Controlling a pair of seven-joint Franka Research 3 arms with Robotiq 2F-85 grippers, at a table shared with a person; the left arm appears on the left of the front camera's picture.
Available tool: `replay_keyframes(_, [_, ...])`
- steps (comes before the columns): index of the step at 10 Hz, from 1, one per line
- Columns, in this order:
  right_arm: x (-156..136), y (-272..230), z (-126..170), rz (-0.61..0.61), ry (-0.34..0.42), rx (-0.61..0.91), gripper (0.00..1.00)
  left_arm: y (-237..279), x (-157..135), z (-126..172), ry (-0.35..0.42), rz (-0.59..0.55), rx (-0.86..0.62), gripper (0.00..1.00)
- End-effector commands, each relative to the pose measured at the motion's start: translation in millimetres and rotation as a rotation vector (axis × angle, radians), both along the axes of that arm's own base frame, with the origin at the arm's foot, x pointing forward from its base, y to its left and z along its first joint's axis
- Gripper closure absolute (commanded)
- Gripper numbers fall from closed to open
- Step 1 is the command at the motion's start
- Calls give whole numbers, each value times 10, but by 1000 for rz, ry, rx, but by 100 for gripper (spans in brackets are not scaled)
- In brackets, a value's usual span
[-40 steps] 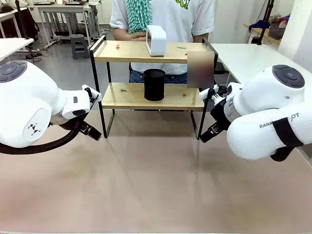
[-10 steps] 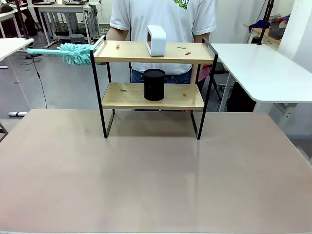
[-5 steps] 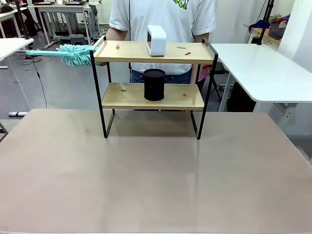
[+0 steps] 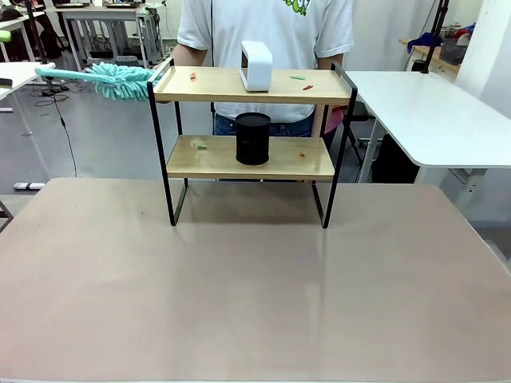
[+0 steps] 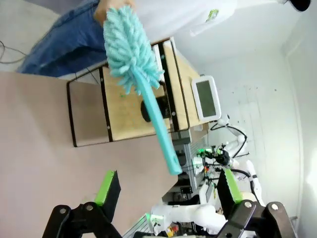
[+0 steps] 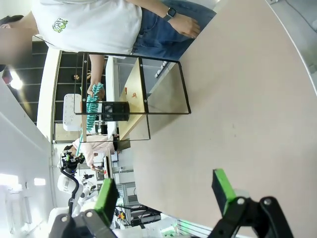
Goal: Clean the shelf.
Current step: Pick up the Duster from the human.
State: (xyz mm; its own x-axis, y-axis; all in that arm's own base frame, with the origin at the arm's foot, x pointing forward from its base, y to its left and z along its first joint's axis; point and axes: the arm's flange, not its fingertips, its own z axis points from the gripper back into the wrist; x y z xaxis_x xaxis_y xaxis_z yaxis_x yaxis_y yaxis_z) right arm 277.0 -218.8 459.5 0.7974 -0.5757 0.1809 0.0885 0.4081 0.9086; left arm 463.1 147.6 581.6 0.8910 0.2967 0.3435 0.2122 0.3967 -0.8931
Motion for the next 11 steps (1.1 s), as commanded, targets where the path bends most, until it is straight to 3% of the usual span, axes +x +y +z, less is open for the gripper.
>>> replay_keyframes(1, [26,2,3,4,-37,3,0,-233,114,-100,11,-43,24,0])
replay_keyframes(6, [26,2,3,4,-37,3,0,-827,619,-272,97,-129,-46,0])
replay_keyframes(11, [26,2,3,4,-37,3,0,-821,799,-313,124,-86,-110,0])
